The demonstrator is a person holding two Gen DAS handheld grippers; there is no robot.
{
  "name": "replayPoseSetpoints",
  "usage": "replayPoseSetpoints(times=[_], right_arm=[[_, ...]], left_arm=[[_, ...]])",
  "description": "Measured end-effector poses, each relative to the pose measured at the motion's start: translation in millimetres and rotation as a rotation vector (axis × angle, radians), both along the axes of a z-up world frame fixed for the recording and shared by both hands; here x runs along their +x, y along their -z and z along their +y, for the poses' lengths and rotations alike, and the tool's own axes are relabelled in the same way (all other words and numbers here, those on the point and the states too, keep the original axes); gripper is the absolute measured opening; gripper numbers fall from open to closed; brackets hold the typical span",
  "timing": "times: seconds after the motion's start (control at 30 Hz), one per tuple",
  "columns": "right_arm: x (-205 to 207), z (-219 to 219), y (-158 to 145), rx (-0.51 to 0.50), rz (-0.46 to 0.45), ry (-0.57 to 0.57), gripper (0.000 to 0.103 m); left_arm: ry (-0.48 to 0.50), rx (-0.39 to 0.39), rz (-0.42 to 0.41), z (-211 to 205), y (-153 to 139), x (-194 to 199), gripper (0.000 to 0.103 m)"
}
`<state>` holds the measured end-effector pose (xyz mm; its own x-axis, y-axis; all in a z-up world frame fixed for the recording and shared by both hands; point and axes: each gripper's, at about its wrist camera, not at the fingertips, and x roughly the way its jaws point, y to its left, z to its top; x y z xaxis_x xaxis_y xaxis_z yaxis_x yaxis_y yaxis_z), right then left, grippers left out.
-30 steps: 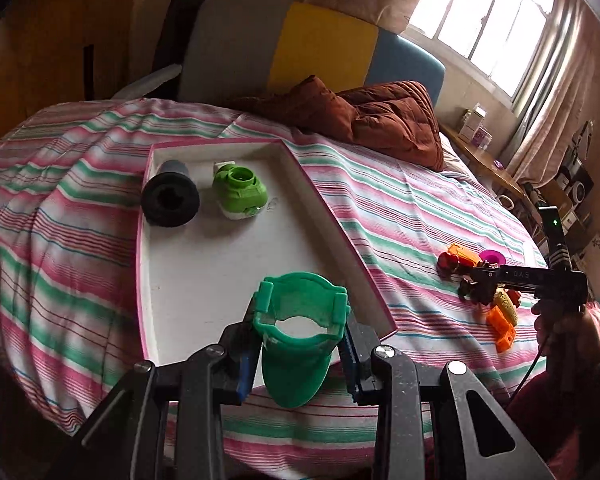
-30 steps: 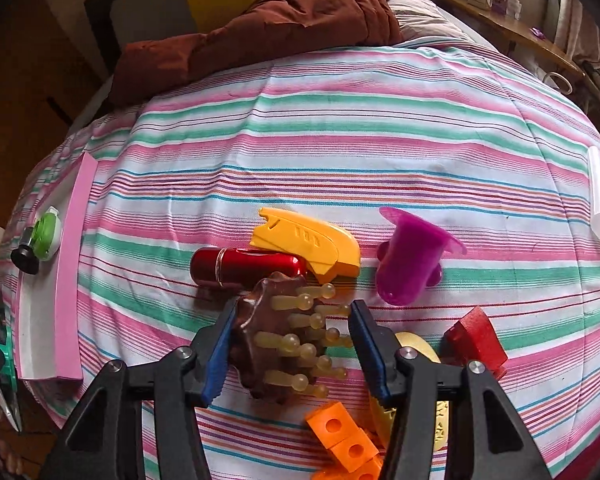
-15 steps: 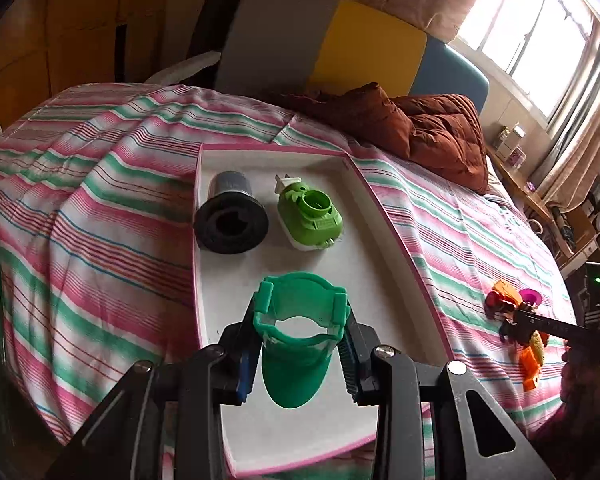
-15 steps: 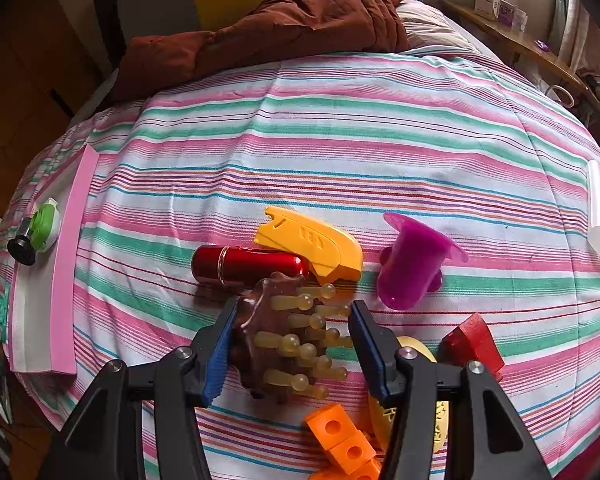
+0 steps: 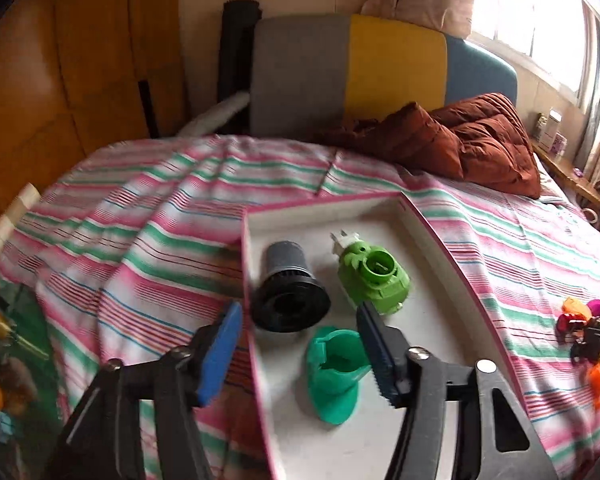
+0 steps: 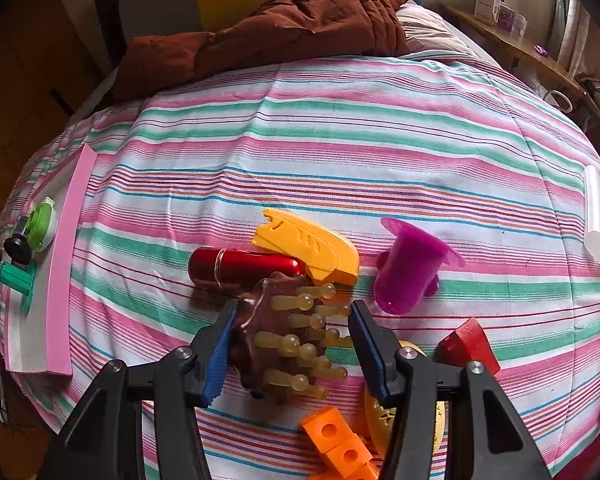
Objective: Organize rigid objects
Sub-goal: 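Place the green cup in the tray with the left tool while the right tool grasps the brown comb, then carry the brown comb into the tray with the right tool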
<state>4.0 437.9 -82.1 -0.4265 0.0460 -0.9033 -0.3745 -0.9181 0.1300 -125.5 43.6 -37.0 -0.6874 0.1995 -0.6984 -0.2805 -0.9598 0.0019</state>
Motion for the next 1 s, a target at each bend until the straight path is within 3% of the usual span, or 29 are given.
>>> replayPoseSetpoints(times=[0.4, 0.43, 0.47, 0.5, 0.9, 1.0], right_arm=[[4, -3, -3, 0.065, 0.003, 0.005, 0.055], [5, -4, -5, 0.073, 0.014, 0.006, 0.053], [6, -4, -8, 0.073, 0.03, 0.008, 0.04], [8, -3, -12, 0.07, 0.045, 0.014, 0.035], [8, 5, -9, 0.017, 0.046, 0.039, 0.037], [6, 6, -4, -0.009, 0.025, 0.047, 0.047]], left_arm=[[-0.015, 0.076, -0.014, -15, -19, 57, 0.068], [-0.011, 0.082, -0.012, -15, -21, 61, 0.068], [-0.008, 0.085, -0.008, -15, -22, 64, 0.068], [-0.007, 0.086, -0.004, -16, -23, 67, 0.068], [0.012, 0.112, -0.025, -16, -21, 80, 0.068], [0.015, 0.115, -0.038, -17, -18, 82, 0.07]])
